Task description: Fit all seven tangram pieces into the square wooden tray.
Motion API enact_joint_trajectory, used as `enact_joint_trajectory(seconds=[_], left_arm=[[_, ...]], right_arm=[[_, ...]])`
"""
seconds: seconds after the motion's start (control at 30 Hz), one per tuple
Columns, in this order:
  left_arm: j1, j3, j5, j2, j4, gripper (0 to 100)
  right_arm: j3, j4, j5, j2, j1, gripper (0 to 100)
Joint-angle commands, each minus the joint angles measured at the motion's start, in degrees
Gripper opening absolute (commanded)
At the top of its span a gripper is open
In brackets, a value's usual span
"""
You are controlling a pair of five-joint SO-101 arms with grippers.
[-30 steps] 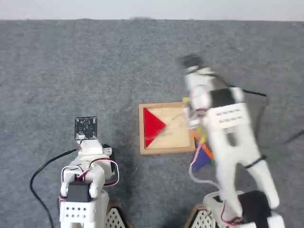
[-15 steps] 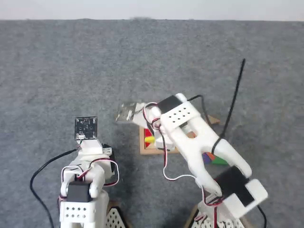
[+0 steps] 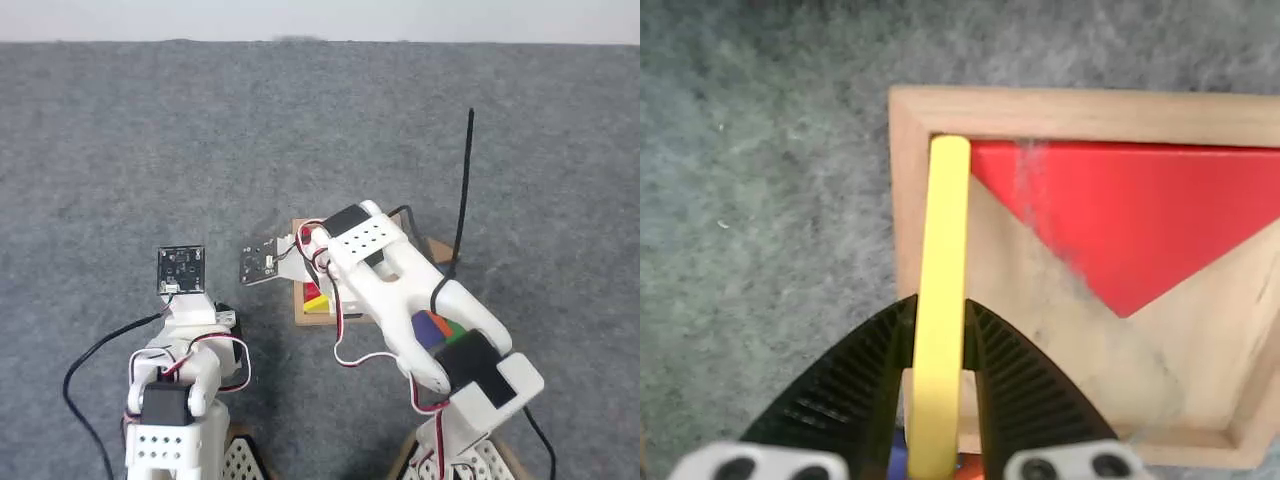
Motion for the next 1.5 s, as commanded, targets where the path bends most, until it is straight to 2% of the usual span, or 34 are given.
enact_joint_trajectory(seconds=[0.0, 0.23, 0.43, 0.73, 0.93, 1.27, 1.37, 1.47], left_arm=[[-0.4, -0.7, -0.6, -1.1, 0.1, 1], [-0.4, -0.7, -0.6, -1.1, 0.1, 1], [-0.4, -0.7, -0.6, -1.1, 0.1, 1], [-0.4, -0.7, -0.6, -1.1, 0.1, 1], [-0.4, -0.7, -0.6, -1.1, 0.1, 1], [-0.4, -0.7, -0.6, -1.1, 0.1, 1], [-0.4, -0.7, -0.6, -1.1, 0.1, 1], [-0.4, -0.7, -0.6, -1.1, 0.1, 1]], right_arm=[[-2.8, -0.6, 0.8, -0.2, -0.3, 2.6], [-2.9, 2.2, 0.8, -0.7, -0.2, 15.4], [-4.8, 2.3, -0.4, -0.7, 0.0, 15.9], [-11.4, 2.4, -1.8, -0.3, 6.8, 16.0], [-11.4, 1.6, -2.4, -0.1, 6.7, 15.9], [-10.8, -6.1, -25.6, -0.1, 1.5, 15.5], [-9.1, -10.7, -34.4, -0.3, 0.6, 10.8], [-4.8, -16.3, -39.6, -0.7, 0.6, 6.0]])
